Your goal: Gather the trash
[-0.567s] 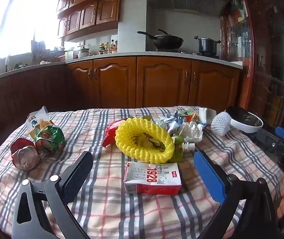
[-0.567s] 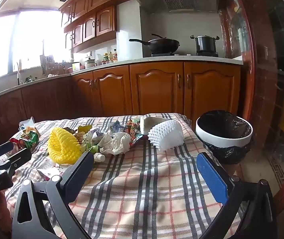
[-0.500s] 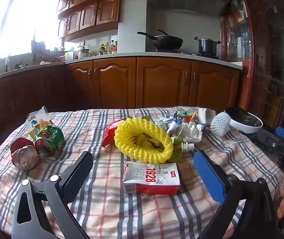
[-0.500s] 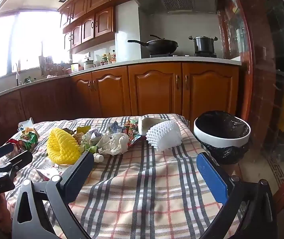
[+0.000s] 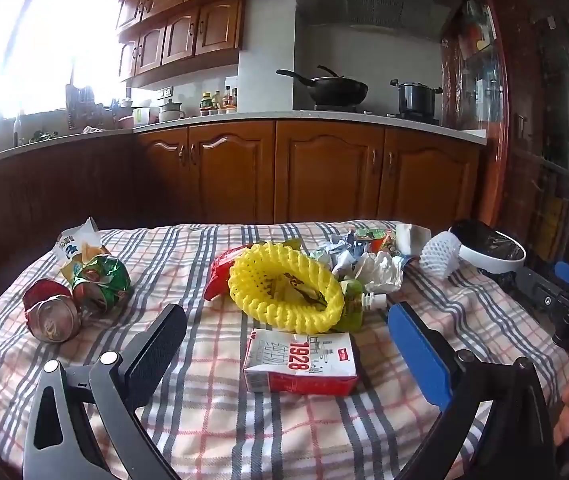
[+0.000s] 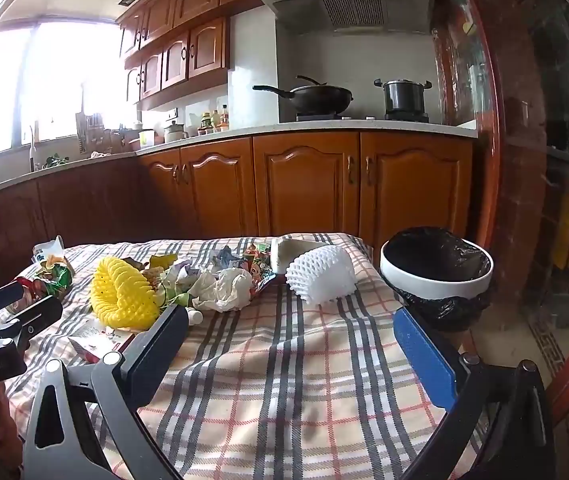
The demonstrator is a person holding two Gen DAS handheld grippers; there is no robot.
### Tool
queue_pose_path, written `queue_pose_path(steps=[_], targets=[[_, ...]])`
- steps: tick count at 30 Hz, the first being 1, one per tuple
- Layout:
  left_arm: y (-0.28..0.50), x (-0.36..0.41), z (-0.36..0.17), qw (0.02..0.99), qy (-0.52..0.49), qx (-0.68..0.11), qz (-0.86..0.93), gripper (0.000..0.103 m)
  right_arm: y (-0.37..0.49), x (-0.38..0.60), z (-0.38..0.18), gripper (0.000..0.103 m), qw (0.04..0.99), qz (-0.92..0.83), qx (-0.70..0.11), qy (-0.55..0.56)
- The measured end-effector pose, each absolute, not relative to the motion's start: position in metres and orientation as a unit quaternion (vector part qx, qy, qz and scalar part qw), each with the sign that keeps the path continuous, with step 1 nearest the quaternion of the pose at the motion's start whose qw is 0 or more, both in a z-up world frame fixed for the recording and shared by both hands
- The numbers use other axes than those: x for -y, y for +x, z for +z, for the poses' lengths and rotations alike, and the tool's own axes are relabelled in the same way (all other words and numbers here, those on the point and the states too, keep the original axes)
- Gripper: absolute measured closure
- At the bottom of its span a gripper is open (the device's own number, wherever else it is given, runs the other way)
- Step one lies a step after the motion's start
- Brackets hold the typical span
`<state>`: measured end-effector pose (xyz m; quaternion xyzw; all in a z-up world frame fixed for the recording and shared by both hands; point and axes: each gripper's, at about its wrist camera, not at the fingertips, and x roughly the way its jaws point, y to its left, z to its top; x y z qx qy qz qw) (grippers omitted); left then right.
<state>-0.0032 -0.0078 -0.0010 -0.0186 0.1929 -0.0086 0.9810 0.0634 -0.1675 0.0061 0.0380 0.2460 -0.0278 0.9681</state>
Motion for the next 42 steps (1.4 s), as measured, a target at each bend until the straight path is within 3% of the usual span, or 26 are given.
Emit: queue_pose_path(steps=[42], targets=[[0.0011,0.0047,0.0006,0.980,-0.029,-0.199,-0.012,0.002,0.0668,0.1683,-0.0008,0.000,0.966,-0.013,-0.250,0.058]])
